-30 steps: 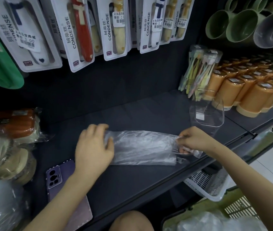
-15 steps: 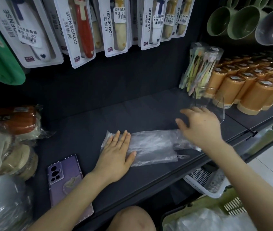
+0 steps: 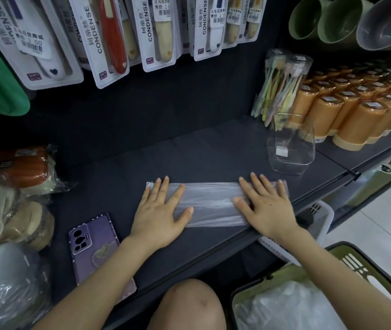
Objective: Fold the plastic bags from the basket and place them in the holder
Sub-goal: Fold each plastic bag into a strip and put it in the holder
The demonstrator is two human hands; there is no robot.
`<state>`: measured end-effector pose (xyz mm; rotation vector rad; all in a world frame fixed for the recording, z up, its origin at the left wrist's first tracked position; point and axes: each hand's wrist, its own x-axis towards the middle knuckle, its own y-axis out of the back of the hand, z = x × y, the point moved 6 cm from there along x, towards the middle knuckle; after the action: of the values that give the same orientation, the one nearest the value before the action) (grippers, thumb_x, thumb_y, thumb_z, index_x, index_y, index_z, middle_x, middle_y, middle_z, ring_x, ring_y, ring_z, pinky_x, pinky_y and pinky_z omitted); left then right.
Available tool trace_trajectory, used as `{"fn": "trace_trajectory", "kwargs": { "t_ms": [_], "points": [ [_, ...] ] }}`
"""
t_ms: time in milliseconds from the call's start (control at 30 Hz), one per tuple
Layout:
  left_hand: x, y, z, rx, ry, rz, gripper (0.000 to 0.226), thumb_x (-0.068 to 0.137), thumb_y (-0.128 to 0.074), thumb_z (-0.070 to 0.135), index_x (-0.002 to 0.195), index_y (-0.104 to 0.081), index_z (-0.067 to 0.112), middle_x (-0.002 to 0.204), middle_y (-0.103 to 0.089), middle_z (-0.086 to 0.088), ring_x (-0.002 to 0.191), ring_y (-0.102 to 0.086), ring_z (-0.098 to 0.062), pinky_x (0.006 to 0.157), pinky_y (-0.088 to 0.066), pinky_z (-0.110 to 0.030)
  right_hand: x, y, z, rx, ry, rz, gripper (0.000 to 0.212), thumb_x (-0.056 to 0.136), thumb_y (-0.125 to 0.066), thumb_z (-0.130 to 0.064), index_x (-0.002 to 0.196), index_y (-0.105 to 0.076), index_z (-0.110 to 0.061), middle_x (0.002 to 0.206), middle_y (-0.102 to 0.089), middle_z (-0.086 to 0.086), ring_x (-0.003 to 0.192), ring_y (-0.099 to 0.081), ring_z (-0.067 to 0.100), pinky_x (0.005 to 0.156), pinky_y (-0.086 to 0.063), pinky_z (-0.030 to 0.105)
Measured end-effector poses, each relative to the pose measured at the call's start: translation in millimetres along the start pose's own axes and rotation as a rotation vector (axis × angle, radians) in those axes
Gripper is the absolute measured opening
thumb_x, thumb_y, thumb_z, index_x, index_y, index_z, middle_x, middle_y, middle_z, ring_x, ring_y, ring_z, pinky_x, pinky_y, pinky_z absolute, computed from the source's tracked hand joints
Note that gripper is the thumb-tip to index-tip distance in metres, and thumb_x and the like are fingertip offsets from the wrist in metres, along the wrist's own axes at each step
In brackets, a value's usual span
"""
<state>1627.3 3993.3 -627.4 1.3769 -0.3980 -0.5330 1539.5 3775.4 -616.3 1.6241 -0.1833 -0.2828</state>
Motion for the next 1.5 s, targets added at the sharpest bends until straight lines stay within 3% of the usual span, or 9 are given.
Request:
{"fn": "trace_trajectory", "kwargs": {
  "t_ms": [333,567,667,800,933,1033,1133,1400,1500],
  "points": [
    [0.9,-0.3,1.4,0.041,0.004,-0.023,0.098,0.067,0.013,0.075,0.154,0.006,0.03,0.162,0.01,-0.005,0.148,0.013,-0.018,0.12,0.01,-0.035,-13.4,6.7,-62.6,0.03,0.271,0.175,0.08,0.095,0.005,-0.062,0.143,-0.046,-0.023,0.147,-0.043,0.014,0.139,-0.036,0.035,0.116,-0.009,0.056],
    [0.5,-0.6,0.7,0.037,0.006,-0.033,0.093,0.073,0.008,0.076,0.154,0.005,0.03,0.162,0.012,-0.004,0.148,0.014,-0.018,0.119,0.012,-0.034,-16.6,0.3,-2.5,0.042,0.08,0.014,0.116,0.054,0.038,-0.08,0.153,-0.005,-0.036,0.162,-0.002,-0.006,0.149,0.004,0.017,0.117,0.013,0.05],
    [0.4,-0.6,0.0,0.04,0.008,-0.054,0.081,0.087,-0.004,0.074,0.154,0.007,0.029,0.161,0.014,-0.004,0.148,0.016,-0.018,0.12,0.011,-0.035,-27.4,18.9,-0.8,0.053,0.196,0.198,0.094,0.082,0.008,-0.079,0.149,-0.033,-0.028,0.157,-0.028,0.006,0.146,-0.02,0.028,0.119,0.002,0.05],
    [1.7,2.6,-0.1,-0.017,0.024,-0.068,0.082,0.089,-0.011,0.072,0.152,0.012,0.027,0.161,0.015,-0.003,0.147,0.016,-0.016,0.119,0.012,-0.032,-40.4,31.4,-20.1,0.212,0.519,0.45,0.041,0.085,-0.056,-0.051,0.099,-0.074,-0.017,0.109,-0.068,-0.001,0.103,-0.059,0.024,0.094,-0.047,0.043],
    [1.2,13.7,0.3,-0.25,0.05,-0.092,0.074,0.096,-0.036,0.06,0.154,-0.001,0.031,0.161,0.012,-0.006,0.148,0.015,-0.019,0.119,0.01,-0.032,-41.6,26.0,-29.4,0.203,0.631,0.466,0.026,0.089,-0.054,-0.029,0.079,-0.072,-0.015,0.086,-0.068,-0.005,0.079,-0.063,0.02,0.074,-0.05,0.032],
    [-8.1,33.8,-0.2,-0.348,0.03,0.045,0.06,0.087,-0.042,0.068,0.137,-0.05,0.036,0.161,-0.014,-0.006,0.149,-0.006,-0.023,0.12,-0.004,-0.033,-40.3,25.2,-29.8,0.171,0.619,0.489,0.025,0.09,-0.051,-0.026,0.076,-0.069,-0.017,0.083,-0.067,-0.007,0.074,-0.061,0.017,0.076,-0.039,0.025],
    [-23.2,51.3,8.2,-0.248,-0.087,0.126,0.072,0.065,-0.029,0.082,0.101,-0.073,0.037,0.121,-0.058,0.011,0.116,-0.048,-0.014,0.099,-0.028,-0.028,-37.9,29.2,-24.2,0.276,0.544,0.437,0.022,0.089,-0.049,-0.027,0.077,-0.065,-0.018,0.076,-0.064,-0.01,0.07,-0.058,0.012,0.079,-0.037,0.024],
    [-11.1,55.8,-11.9,-0.426,-0.005,-0.039,0.006,0.088,-0.067,0.033,0.084,-0.07,0.03,0.09,-0.067,0.017,0.092,-0.062,-0.007,0.082,-0.045,-0.026,-4.1,36.8,-17.7,0.574,0.231,0.039,0.019,0.097,-0.049,-0.019,0.08,-0.051,-0.027,0.071,-0.059,-0.008,0.069,-0.054,0.012,0.07,-0.045,0.032],
    [-5.3,54.3,-21.1,-0.545,0.025,-0.111,0.031,0.095,-0.058,0.032,0.064,-0.063,0.028,0.062,-0.056,0.017,0.065,-0.052,-0.002,0.071,-0.04,-0.031,5.1,39.7,-19.3,0.762,0.193,-0.058,0.013,0.095,-0.056,-0.033,0.085,-0.058,-0.026,0.069,-0.058,-0.01,0.064,-0.051,0.004,0.067,-0.044,0.024]
  ]
}}
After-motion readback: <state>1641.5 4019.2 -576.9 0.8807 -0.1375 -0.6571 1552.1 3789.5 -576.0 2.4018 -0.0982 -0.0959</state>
